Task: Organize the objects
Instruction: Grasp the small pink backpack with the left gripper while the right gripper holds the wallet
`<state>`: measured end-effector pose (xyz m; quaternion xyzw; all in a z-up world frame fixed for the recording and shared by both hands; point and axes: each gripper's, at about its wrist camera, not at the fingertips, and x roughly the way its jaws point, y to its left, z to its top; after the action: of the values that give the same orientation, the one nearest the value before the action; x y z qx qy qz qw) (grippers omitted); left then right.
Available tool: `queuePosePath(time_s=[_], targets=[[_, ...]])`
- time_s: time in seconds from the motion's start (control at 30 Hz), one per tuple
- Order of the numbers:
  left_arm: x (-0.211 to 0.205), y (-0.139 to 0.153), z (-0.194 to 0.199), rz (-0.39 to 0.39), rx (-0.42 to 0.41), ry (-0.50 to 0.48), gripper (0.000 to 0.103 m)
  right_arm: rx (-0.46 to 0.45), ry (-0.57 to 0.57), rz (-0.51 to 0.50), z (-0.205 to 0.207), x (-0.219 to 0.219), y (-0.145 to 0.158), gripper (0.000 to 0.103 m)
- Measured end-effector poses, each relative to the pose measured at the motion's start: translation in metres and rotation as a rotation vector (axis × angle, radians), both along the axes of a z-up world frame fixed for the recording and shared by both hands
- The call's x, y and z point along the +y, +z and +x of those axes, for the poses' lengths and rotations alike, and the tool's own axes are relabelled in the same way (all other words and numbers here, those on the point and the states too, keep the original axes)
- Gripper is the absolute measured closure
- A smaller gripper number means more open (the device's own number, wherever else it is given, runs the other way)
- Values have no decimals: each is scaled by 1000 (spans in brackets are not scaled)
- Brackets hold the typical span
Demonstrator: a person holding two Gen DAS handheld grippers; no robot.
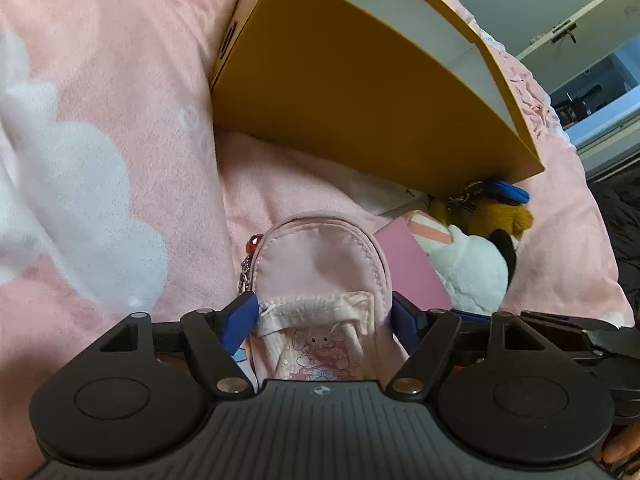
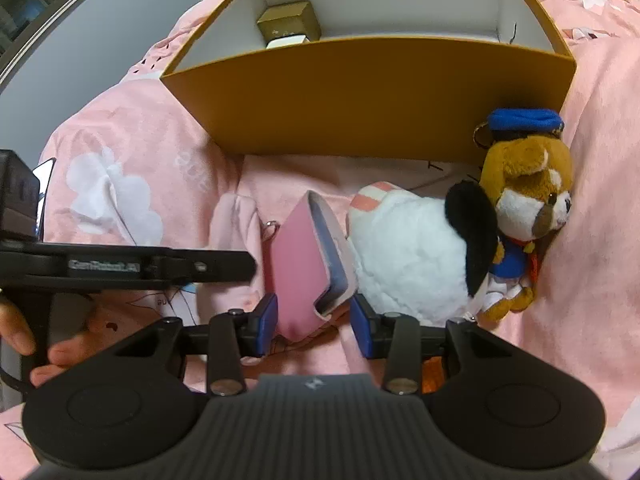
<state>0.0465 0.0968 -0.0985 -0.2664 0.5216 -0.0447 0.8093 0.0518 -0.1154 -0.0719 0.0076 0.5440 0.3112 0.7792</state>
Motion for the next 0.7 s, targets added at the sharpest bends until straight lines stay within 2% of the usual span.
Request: queuePosePath(time_s=[0.17, 0.33, 0.4, 0.47, 0.53, 0.7], targets=[[7, 17, -11, -4, -31, 10, 20, 8, -5, 6, 1, -2, 0, 61], [25, 39, -24, -50, -74, -4, 19, 9, -7, 6, 1, -1, -1, 61], [27, 44, -25, -23, -69, -30, 20, 8, -7, 5, 1, -1, 0, 61], [24, 40, -21, 32, -16, -49, 31, 9, -8, 6, 1, -1, -1, 61], [19, 26, -17, 47, 32, -54, 34, 10, -11, 12, 2, -2, -1, 61], [13, 1, -12, 50, 62, -37, 34, 42, -37, 48, 6, -5, -8, 62]])
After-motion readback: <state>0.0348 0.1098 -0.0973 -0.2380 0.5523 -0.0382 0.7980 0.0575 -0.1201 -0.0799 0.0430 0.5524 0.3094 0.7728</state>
